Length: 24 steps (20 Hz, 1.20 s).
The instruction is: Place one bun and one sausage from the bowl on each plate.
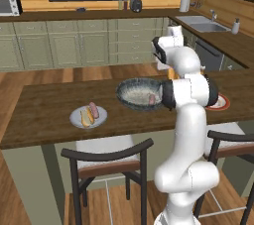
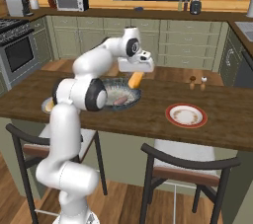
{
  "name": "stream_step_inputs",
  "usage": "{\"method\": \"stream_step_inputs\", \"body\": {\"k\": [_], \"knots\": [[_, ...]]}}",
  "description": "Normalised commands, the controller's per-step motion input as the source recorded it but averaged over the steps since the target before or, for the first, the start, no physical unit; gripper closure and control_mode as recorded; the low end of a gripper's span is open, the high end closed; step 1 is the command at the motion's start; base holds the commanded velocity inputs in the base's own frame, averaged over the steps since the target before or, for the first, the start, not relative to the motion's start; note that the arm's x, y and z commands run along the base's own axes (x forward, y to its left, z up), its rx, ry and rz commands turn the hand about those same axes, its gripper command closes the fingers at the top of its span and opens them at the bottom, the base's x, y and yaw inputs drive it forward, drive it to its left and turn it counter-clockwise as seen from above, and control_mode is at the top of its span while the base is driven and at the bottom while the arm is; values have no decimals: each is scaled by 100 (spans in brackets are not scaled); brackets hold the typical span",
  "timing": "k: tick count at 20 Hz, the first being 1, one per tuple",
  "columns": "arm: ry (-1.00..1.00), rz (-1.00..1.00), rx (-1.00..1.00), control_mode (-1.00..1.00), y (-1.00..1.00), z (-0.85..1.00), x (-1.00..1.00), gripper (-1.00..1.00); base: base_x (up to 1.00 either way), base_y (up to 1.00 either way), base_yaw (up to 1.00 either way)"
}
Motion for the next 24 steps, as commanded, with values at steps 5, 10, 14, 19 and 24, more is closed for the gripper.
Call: {"method": "stream_step_inputs", "body": {"k": [5,10,14,19,24], "knots": [[1,5,27,-100,-100,-2,8,100,0,0,0],[19,0,21,-100,-100,3,50,100,0,0,0],[32,0,10,-100,-100,0,72,100,0,0,0],[28,-1,9,-100,-100,-30,63,100,0,0,0],[9,-2,5,-100,-99,-34,10,100,0,0,0]]}}
